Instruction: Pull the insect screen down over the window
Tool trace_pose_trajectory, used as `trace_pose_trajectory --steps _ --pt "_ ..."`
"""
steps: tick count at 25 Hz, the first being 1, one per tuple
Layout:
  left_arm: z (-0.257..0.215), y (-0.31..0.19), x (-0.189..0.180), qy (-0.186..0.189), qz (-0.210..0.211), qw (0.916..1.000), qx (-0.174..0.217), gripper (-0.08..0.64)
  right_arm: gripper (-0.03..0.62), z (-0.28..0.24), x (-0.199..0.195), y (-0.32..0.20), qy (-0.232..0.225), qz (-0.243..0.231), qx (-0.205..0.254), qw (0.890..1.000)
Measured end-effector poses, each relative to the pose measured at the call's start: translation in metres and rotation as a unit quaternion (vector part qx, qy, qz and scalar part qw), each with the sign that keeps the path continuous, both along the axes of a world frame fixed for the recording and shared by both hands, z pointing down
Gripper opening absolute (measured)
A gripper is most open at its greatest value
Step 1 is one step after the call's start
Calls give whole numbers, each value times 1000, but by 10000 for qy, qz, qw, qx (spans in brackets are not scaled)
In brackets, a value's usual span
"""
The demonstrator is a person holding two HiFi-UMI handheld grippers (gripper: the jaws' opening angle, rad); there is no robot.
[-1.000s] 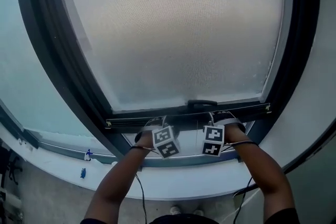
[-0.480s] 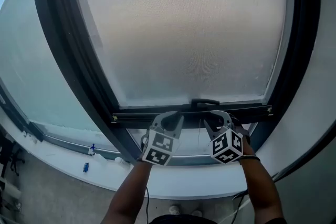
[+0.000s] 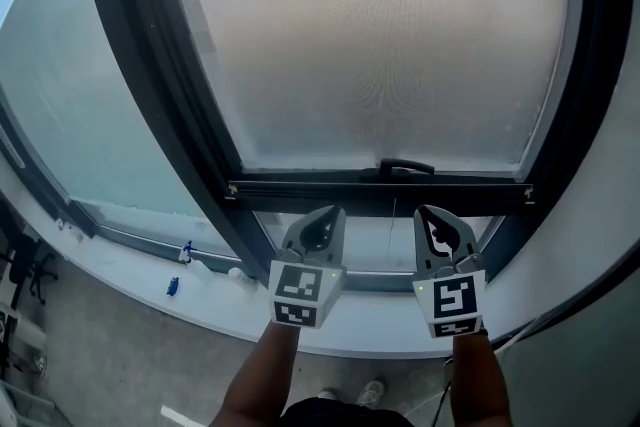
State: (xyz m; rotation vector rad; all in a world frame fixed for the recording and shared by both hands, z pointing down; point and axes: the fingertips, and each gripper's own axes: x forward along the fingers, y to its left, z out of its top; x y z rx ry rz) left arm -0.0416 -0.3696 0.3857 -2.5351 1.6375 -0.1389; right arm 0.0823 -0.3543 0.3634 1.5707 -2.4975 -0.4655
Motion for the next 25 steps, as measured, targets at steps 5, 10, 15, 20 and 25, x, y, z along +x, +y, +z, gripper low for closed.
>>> trace_pose_trajectory --steps 5,10,15,20,25 --pt "-8 24 -13 512 -116 9982 272 3 5 2 8 27 -514 314 -19 9982" --pt "-4 52 -36 665 -230 9971 298 3 5 4 -2 56 -714 529 77 9960" --pt "12 81 -59 639 -206 9977 106 3 5 18 -15 81 -840 870 -211 9924" --pt "21 112 -75 612 -92 9981 -9 3 5 28 -23 117 -915 1016 -291 9902" --pt "29 142 -72 596 141 9981 -107 3 5 42 -35 151 -864 1066 -385 9898"
